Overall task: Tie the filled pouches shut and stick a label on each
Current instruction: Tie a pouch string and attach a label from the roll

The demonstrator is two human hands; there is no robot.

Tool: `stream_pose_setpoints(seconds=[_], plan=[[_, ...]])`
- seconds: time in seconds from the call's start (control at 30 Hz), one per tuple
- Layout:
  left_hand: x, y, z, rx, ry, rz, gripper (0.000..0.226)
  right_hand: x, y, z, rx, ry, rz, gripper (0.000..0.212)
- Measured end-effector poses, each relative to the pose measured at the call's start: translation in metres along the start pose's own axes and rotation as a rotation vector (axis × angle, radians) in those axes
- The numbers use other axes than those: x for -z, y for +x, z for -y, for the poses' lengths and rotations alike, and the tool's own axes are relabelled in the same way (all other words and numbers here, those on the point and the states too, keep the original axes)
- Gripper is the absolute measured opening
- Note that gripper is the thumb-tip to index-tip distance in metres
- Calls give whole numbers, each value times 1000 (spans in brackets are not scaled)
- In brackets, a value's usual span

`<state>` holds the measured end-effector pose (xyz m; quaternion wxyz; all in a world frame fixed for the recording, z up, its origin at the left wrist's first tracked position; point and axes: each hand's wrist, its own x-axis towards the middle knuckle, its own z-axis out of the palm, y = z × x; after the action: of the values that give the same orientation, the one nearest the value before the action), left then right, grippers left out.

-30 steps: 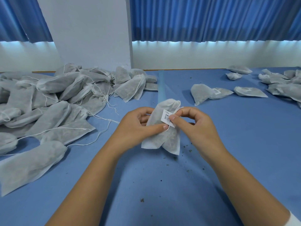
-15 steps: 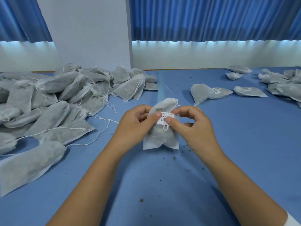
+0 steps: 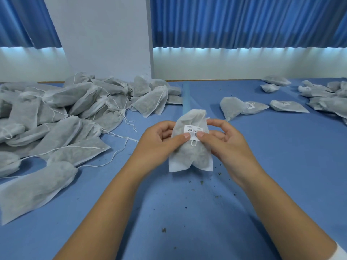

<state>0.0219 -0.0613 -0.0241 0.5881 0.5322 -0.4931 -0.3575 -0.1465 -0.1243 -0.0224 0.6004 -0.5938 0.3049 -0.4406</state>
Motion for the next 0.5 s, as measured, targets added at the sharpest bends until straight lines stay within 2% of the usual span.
stream_pose_setpoints(seconds=[0.2, 0.37, 0.43, 0.5], plan=[[-2, 3, 2, 60, -26, -143, 13, -1, -1, -3, 46, -148, 37, 42], [6, 8, 4, 149, -107, -272, 12, -2, -1, -7, 100, -241, 219, 15], [7, 10, 7, 188, -12, -279, 16, -1, 0, -7, 101, -246, 248, 11], [11, 12, 10, 194, 92, -332, 22, 0, 0, -6, 91, -263, 228, 15]])
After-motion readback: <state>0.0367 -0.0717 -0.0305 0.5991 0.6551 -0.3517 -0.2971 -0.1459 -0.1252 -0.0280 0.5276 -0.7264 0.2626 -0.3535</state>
